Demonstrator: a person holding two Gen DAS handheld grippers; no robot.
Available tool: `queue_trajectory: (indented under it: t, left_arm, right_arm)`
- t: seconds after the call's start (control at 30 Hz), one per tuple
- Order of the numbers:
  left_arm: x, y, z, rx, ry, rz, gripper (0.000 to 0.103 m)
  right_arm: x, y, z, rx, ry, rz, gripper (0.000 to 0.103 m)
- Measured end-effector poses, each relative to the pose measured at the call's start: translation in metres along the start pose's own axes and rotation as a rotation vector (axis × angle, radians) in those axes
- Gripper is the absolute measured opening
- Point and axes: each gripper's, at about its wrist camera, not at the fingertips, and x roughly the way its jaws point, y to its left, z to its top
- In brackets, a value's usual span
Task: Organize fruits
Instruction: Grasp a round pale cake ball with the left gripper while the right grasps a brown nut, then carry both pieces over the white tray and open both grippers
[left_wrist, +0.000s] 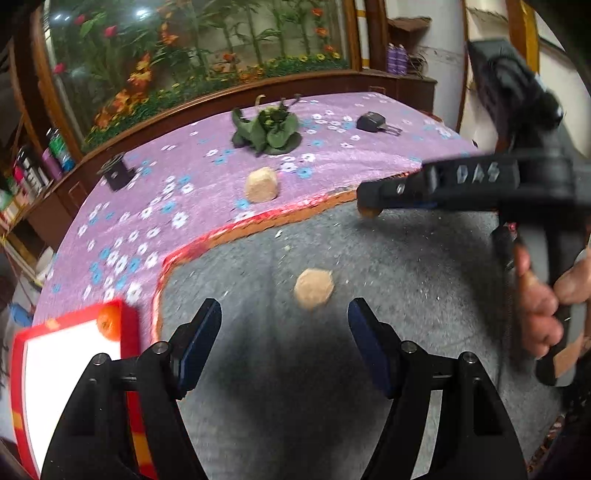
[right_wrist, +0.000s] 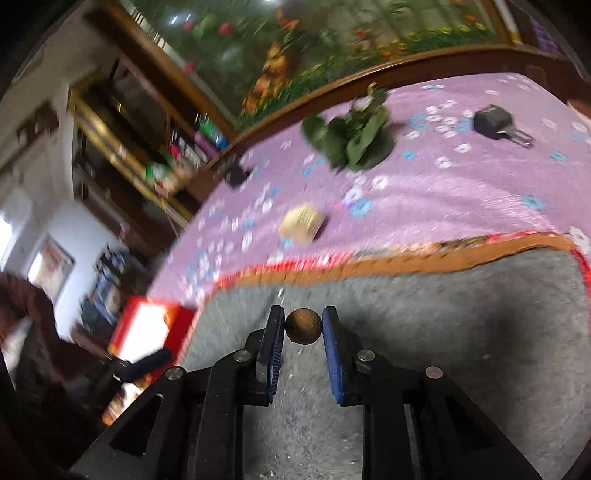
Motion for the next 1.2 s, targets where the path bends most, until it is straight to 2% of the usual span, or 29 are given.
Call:
queue_trajectory:
  t: [0.03,0.1,0.37,0.43,0.5,0.6,0.73,0.83,0.93,1.2]
  left_arm:
    - [0.004,-0.004,0.003,0.019,0.004,0.003,0.067]
    - [0.015,-0.009,0.009,0.048,0.025,-0.005,0.054]
    - [0.045,-0.019,0.014,0.101,0.09,-0.024,0.054]
    - [0.049,-0.02,0.014,0.102,0.094,-0.032,0.048]
    - [0.05,-0.02,0.015,0.086,0.083,-0.074,0.035]
    - [0.05,-0.018,0.015,0.061,0.075,-0.059,0.026]
    - [0.042,-0.014,0.011,0.026,0.053,-0.042,0.026]
    - [0.026,-0.008,0.008,-0.016,0.014,-0.018,0.026]
    - [0.004,0.0,0.005,-0.06,-0.031,0.04,0.026]
    - [-0.038,0.018,0.001,-0.115,-0.112,0.08,0.027]
  right_arm:
    - [-0.002,-0.004,0.001,0.018,-0.004,0.003,0.022]
    - [-0.003,-0.007,0.002,0.046,0.001,0.015,0.022]
    - [-0.007,-0.011,0.003,0.081,-0.003,0.031,0.022]
    - [-0.007,-0.01,0.003,0.083,-0.002,0.03,0.022]
    - [-0.006,-0.01,0.003,0.085,0.0,0.032,0.022]
    - [-0.005,-0.01,0.002,0.085,0.0,0.029,0.022]
    - [-0.005,-0.01,0.002,0.084,-0.001,0.031,0.022]
    - [-0.006,-0.008,0.001,0.068,-0.007,0.031,0.022]
    - [-0.003,-0.006,-0.001,0.059,-0.001,0.026,0.022]
    - [0.003,-0.005,-0.003,0.038,0.0,0.003,0.022]
